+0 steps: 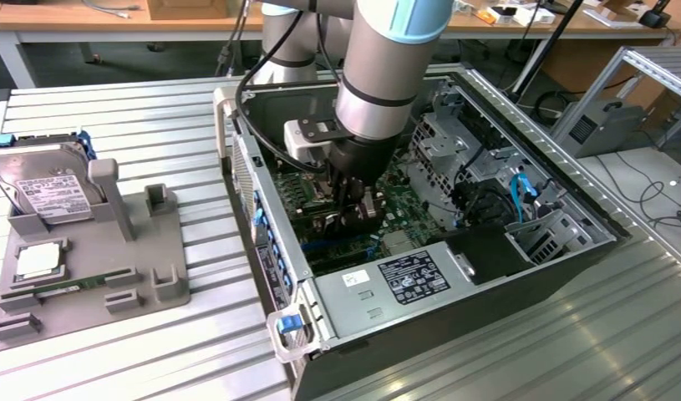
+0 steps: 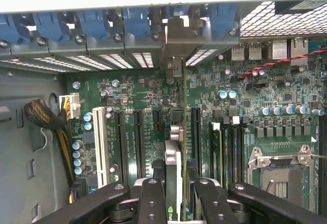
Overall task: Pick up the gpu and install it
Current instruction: 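Insert the gpu into the slot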
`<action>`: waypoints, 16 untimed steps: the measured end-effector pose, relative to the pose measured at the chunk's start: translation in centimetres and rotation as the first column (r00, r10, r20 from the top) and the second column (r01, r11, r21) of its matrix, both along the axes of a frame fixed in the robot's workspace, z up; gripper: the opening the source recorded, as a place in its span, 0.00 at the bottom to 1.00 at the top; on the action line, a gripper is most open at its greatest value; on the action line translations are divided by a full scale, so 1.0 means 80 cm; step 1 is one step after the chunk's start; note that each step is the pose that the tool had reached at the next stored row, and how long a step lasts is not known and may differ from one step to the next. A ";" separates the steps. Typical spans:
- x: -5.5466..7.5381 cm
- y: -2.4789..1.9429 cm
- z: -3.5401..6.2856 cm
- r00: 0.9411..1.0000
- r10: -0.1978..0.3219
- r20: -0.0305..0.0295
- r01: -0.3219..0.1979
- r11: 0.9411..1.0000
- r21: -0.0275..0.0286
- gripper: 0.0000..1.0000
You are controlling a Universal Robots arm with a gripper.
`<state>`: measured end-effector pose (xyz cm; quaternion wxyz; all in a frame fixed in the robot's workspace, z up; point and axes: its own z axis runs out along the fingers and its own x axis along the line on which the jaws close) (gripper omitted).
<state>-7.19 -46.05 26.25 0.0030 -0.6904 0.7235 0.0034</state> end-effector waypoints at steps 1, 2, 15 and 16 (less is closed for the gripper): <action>0.000 0.0000 0.001 1.000 0.000 0.000 0.000 1.000 0.000 0.27; 0.000 0.0001 0.001 1.000 0.000 0.000 0.000 1.000 0.000 0.27; 0.000 0.0038 0.001 1.000 0.010 0.001 -0.010 0.999 0.032 0.27; 0.000 0.0038 0.001 1.000 0.010 0.001 -0.010 0.999 0.032 0.27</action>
